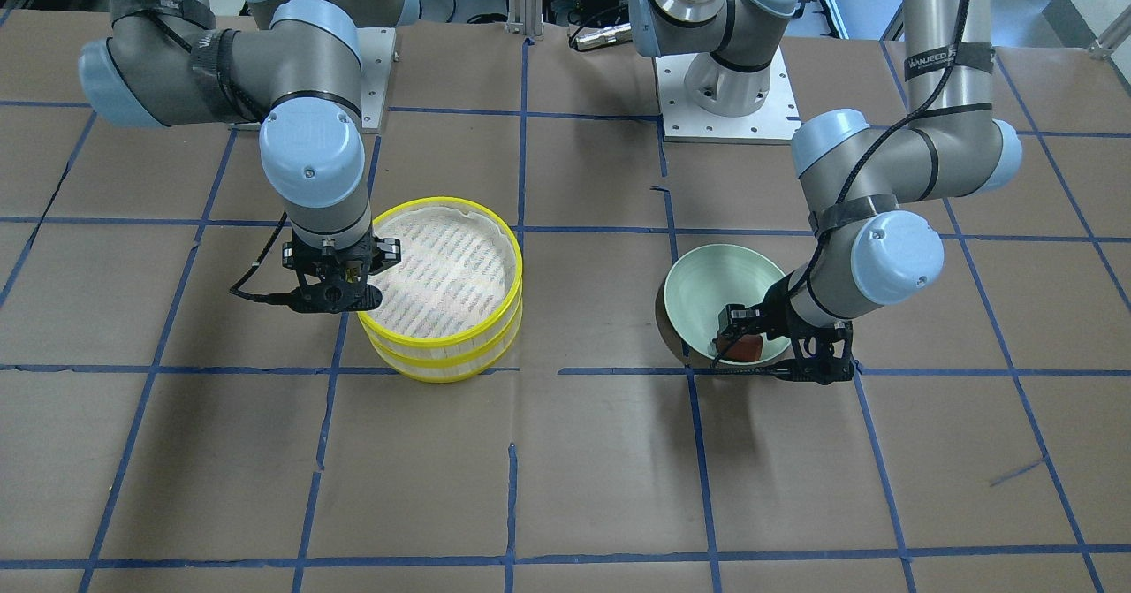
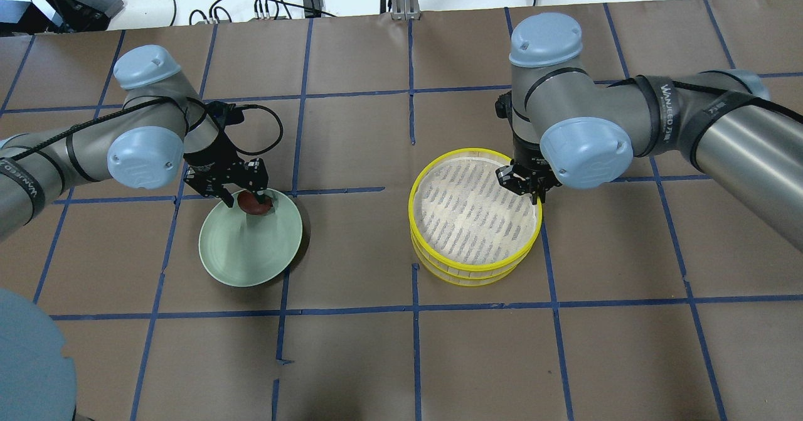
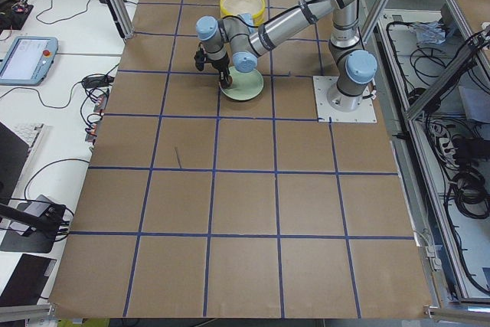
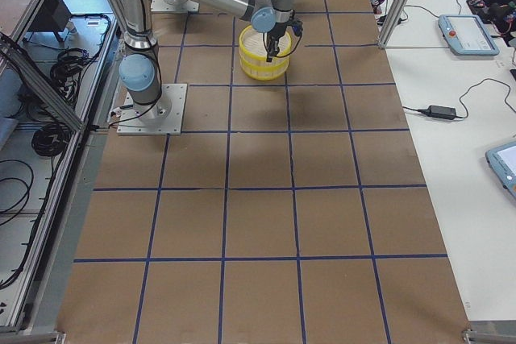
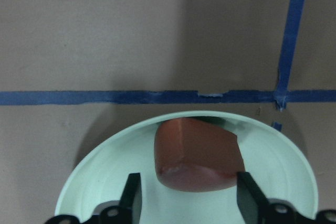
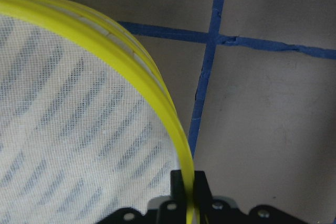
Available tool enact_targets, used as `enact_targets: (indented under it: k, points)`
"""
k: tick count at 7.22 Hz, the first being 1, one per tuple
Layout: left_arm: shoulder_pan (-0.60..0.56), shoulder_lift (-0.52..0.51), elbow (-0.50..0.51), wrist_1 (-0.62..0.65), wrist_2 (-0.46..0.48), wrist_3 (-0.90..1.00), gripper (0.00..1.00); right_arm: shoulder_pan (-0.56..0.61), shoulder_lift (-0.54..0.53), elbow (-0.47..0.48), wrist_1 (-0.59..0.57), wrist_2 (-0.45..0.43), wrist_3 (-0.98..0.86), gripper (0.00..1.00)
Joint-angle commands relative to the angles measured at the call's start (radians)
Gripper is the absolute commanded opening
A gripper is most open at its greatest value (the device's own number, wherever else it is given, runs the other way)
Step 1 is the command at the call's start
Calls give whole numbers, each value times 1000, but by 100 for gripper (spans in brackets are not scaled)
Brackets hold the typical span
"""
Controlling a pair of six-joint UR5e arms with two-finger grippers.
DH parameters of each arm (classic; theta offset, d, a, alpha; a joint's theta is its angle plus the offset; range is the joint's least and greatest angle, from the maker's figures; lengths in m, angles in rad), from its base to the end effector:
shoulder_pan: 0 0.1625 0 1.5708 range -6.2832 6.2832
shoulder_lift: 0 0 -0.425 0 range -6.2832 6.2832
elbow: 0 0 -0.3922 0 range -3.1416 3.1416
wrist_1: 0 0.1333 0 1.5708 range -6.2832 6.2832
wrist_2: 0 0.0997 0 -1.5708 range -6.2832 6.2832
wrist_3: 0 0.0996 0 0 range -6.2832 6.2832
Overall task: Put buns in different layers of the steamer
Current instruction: 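Grasp the brown bun with the left gripper while the right releases the tier rim, then carry the brown bun over the steamer with the left gripper while the right rises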
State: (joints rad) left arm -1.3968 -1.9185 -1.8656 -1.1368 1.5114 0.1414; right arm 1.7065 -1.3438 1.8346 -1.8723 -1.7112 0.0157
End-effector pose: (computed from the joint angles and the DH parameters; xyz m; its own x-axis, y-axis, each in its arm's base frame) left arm -0.0444 -0.5518 0.2091 -0.9951 -0.0473 0.0867 -0.0294 0.9800 0.1968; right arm 0.1887 -0.5000 0.2761 -0.9795 -0.1447 0.1404 -0.1175 0.9755 0.1860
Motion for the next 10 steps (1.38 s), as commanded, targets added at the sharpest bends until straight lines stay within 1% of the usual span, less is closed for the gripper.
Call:
enact_targets:
  k: [1, 2, 3, 4, 5, 6, 7, 8, 9, 10]
  points:
    - [-1, 0, 6, 2, 0, -3, 27, -1, 3, 5, 8, -7, -10, 56]
    - [-1, 0, 6, 2, 0, -3, 16, -1, 2, -3, 13, -24, -10, 99]
    - [-1, 1, 6, 2, 1, -6, 8, -4, -9, -9, 19, -24, -11, 100]
    - [-1, 19, 6, 3, 4, -5, 4, -16, -46, -12, 27, -22, -13, 100]
    - [-11, 51, 14, 3, 7, -6, 3, -33, -108, -14, 57, -15, -16, 100]
    - [-60, 97, 40, -21, 10, -49, 3, -48, -185, -34, 109, 5, -28, 100]
    - [-135, 148, 78, -82, 1, -142, 3, -50, -236, -81, 163, 98, -33, 100]
    - [-234, 174, 129, -89, -25, -234, 3, -53, -257, -186, 283, 108, -31, 100]
    - [-308, 170, 185, -90, -93, -364, 3, -65, -252, -321, 382, 114, -20, 100]
    - [-361, 167, 216, -89, -202, -510, 3, -74, -244, -369, 403, 161, -14, 99]
